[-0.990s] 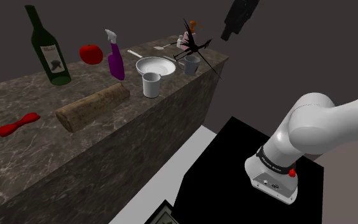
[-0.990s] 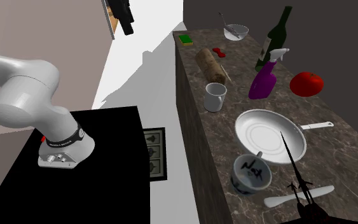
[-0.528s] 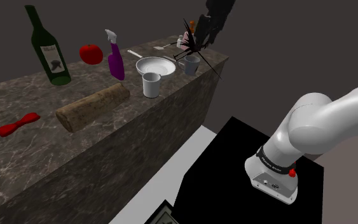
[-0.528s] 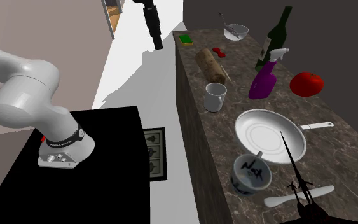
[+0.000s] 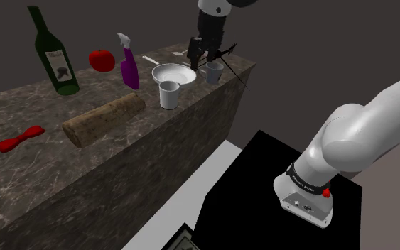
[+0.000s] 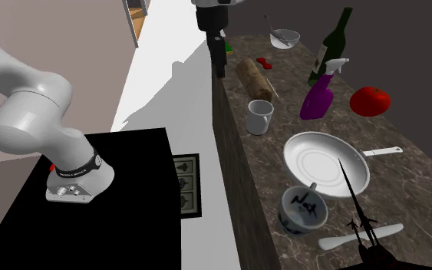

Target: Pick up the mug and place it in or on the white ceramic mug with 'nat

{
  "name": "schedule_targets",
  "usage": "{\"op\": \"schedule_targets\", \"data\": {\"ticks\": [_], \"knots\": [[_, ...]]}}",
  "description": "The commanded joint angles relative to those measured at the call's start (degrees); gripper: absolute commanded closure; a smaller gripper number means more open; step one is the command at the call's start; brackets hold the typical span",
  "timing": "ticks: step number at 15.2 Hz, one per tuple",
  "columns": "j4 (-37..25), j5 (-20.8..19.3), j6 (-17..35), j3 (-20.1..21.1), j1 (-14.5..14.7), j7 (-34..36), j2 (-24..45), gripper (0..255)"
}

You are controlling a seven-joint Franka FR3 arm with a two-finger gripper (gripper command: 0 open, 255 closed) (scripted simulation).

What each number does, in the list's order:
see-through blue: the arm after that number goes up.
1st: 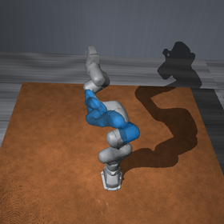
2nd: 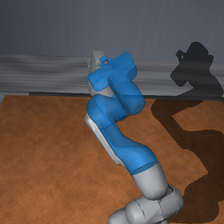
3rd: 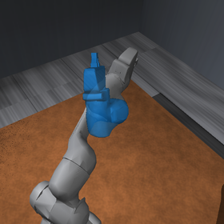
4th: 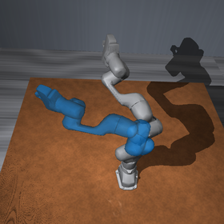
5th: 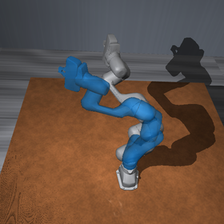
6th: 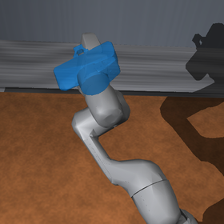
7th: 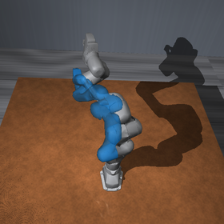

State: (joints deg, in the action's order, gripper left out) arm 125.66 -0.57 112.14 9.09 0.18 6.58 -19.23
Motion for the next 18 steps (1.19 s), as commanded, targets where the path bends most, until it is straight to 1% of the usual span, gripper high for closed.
{"op": "schedule_targets", "data": {"ticks": [1, 8, 14, 15, 18], "knots": [[-2.0, -0.7, 1.9, 0.6, -0.2, 0.9, 4.6, 0], [-10.6, -4.1, 6.2, 2.1, -0.1, 4.7, 20.3, 0], [-20.8, -7.3, 7.4, 2.2, 1.1, 7.5, 34.1, 0], [-22.2, -7.7, 7.4, 2.1, 1.4, 7.8, 35.8, 0], [-21.2, -8.0, 9.4, 1.9, 1.4, 8.0, 36.7, 0]]}}
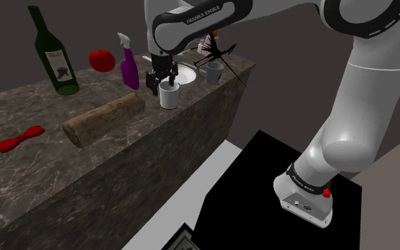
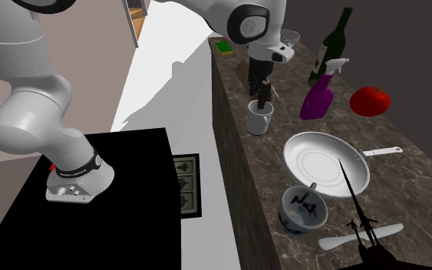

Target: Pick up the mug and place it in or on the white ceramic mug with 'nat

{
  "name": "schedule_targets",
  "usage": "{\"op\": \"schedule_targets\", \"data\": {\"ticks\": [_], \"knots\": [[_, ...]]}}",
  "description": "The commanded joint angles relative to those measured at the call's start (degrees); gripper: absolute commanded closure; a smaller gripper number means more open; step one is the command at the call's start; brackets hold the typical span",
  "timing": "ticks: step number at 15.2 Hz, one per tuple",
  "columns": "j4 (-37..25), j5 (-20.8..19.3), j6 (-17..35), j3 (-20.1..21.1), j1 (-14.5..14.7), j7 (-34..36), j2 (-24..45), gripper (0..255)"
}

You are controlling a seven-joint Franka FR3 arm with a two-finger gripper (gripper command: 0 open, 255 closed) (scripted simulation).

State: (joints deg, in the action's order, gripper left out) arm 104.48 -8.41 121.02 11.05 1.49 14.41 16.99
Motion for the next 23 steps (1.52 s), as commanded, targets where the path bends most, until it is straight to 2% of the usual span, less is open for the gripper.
{"op": "schedule_targets", "data": {"ticks": [1, 5, 12, 13, 23], "knots": [[0.4, -0.3, 1.2, -0.1, 0.1, 0.2, 0.8, 0], [1.5, -0.7, 3.5, -0.3, 0.1, 0.5, 2.1, 0], [1.4, -0.7, 3.5, -0.3, 0.1, 0.5, 2.1, 0], [1.4, -0.7, 3.5, -0.3, 0.1, 0.5, 2.1, 255], [1.2, -0.6, 2.8, -0.2, 0.0, 0.4, 1.7, 255]]}}
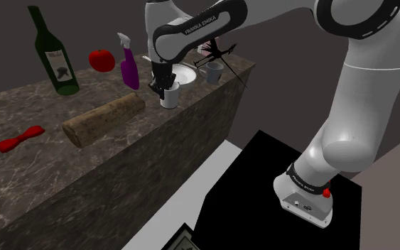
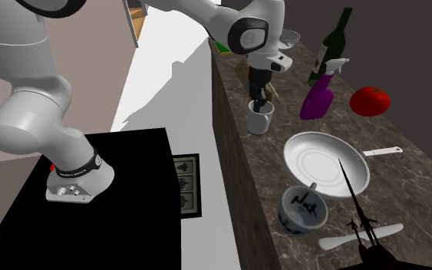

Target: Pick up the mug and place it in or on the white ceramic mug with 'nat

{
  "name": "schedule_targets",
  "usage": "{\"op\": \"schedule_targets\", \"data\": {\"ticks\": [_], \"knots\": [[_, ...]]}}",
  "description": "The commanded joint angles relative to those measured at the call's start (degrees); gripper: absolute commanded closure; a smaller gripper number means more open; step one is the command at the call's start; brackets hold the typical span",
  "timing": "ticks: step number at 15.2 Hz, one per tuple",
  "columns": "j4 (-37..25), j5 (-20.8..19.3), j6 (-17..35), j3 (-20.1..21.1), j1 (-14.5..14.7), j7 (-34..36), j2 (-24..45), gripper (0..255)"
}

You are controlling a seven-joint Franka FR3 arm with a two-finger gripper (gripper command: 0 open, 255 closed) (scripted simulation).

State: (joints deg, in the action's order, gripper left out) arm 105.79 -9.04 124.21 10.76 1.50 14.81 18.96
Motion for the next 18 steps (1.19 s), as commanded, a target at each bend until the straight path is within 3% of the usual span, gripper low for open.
{"op": "schedule_targets", "data": {"ticks": [1, 18], "knots": [[-0.4, 0.2, -1.0, 0.1, 0.0, -0.1, -0.6, 255], [-7.7, 1.8, -12.5, 0.6, -0.2, -1.8, -5.0, 255]]}}
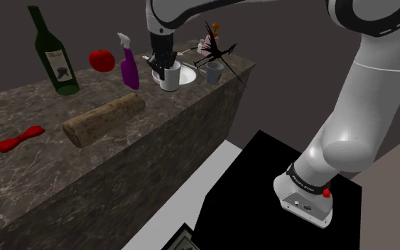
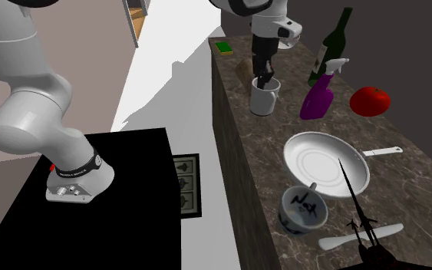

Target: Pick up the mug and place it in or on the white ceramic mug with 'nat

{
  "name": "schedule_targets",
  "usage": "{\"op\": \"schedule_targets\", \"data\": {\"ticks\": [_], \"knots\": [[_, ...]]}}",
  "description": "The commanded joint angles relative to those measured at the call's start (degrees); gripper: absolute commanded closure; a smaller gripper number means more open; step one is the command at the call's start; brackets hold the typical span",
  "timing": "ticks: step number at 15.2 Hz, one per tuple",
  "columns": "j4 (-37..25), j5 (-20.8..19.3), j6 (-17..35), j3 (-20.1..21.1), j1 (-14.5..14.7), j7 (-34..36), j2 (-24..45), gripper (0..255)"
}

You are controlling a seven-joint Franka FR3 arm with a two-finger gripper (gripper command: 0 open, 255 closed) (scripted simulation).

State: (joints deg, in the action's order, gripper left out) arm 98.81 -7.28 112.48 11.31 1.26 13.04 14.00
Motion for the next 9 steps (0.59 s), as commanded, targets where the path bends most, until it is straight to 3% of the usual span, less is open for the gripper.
{"op": "schedule_targets", "data": {"ticks": [1, 9], "knots": [[-1.3, 0.1, -1.5, 0.1, 0.1, -0.1, -0.2, 255], [-6.3, 0.5, -7.4, 0.2, 0.1, -0.6, -1.1, 255]]}}
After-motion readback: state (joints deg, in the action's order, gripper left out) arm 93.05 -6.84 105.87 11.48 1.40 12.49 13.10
